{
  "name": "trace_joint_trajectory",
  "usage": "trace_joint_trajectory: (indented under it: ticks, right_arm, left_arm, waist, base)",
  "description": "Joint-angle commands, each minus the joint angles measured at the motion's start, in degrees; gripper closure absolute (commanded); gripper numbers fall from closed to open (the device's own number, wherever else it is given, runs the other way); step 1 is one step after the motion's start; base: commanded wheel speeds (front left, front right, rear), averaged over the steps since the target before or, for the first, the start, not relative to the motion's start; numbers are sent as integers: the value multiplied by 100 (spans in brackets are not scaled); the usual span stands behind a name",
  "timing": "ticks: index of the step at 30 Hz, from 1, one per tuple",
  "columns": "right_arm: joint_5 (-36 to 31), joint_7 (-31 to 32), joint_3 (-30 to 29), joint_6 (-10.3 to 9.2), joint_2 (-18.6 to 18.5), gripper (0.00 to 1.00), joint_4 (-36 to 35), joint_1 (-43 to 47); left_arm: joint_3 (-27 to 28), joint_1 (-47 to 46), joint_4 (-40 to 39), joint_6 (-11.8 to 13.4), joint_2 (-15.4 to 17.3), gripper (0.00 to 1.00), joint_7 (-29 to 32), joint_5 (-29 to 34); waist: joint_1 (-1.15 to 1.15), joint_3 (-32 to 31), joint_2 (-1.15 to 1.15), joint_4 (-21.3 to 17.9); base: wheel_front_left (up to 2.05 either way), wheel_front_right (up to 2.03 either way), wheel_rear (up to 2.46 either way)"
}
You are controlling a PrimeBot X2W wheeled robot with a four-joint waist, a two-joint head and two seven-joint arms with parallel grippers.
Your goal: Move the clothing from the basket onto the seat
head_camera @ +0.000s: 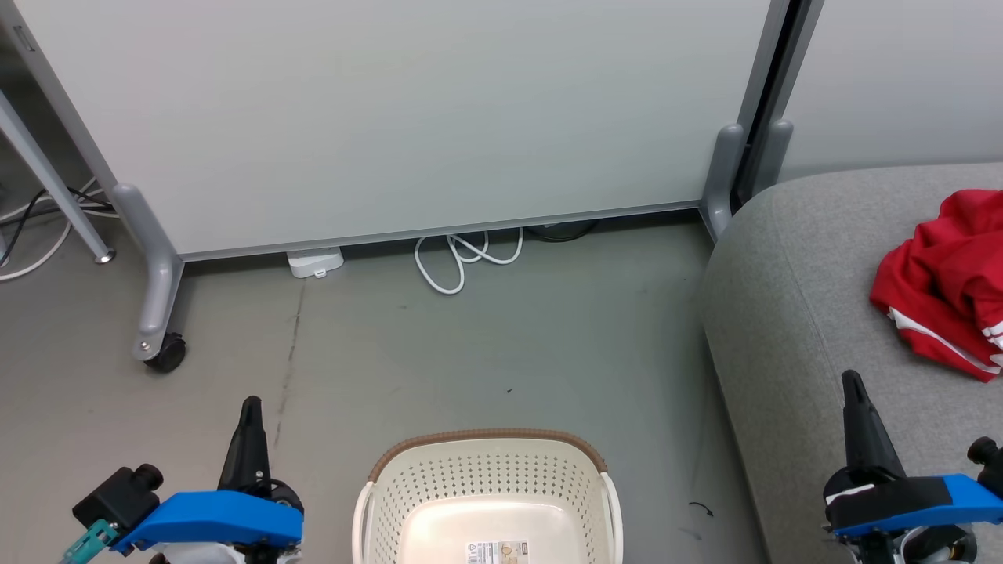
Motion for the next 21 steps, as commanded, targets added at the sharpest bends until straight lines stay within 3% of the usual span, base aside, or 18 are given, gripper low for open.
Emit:
trace_joint_trajectory:
  ticks: [1, 21]
  right_arm:
    - [146, 34, 3, 2, -34, 100, -53, -164]
    - [1668, 393, 10, 3, -42, 100, 7, -226]
  left_arm:
    - [53, -149, -96, -21, 8, 100, 28, -135]
    - [245, -211, -200, -33, 1, 100, 392, -1504]
  waist:
    - [0, 0, 0, -1]
    - [0, -2, 0, -23]
  base:
    - [0, 0, 0]
    - [0, 0, 0]
